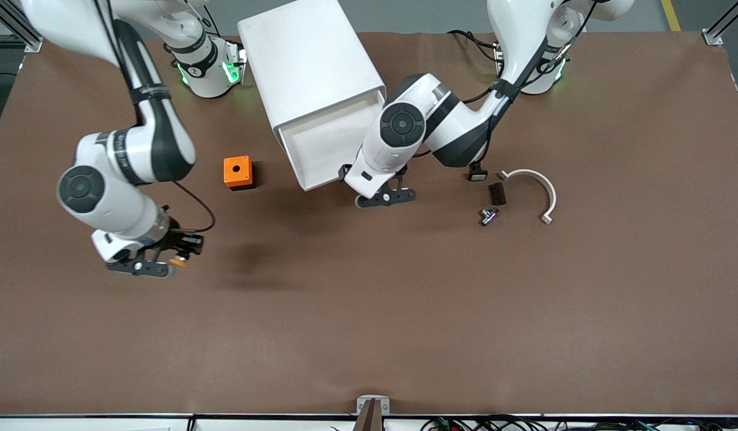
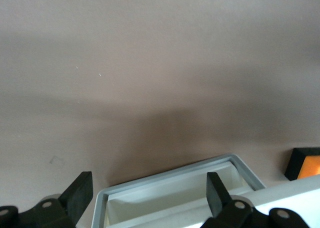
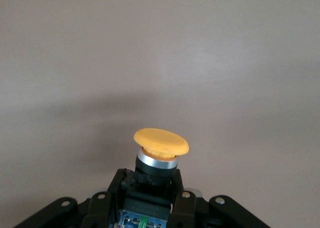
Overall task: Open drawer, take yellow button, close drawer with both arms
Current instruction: 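Push the drawer closed with the left gripper while the right gripper carries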
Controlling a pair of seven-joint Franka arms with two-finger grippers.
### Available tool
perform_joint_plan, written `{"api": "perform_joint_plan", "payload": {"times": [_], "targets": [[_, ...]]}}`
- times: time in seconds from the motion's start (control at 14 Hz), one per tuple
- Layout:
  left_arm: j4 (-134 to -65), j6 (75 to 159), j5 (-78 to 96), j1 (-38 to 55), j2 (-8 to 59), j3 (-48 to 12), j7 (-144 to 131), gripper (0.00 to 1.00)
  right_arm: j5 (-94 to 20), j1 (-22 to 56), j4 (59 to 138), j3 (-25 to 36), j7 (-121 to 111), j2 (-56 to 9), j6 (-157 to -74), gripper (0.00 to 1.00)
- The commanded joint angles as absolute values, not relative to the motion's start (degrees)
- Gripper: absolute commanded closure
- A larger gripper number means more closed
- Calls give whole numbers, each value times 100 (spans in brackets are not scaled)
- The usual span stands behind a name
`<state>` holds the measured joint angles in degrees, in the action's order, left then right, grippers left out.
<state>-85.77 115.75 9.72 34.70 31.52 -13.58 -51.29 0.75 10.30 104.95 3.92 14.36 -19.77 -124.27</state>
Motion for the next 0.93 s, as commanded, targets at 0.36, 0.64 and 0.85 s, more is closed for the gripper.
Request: {"api": "perform_joint_plan", "payload": {"times": [0.36, 0.64, 0.85], "targets": [[-8596, 11558, 949, 4104, 3129, -1380, -5106, 0, 387, -455, 12039, 264, -647, -2056, -14481, 100], [-8587, 11558, 958, 4332, 3190, -1380, -5098, 0, 334, -1220, 12094, 229, -1774, -2522, -14871, 100], [-8587, 11558, 958, 4438, 3182, -1380, -5106, 0, 316, -1362, 11980, 229, -1863, -2724, -14897, 100]]}}
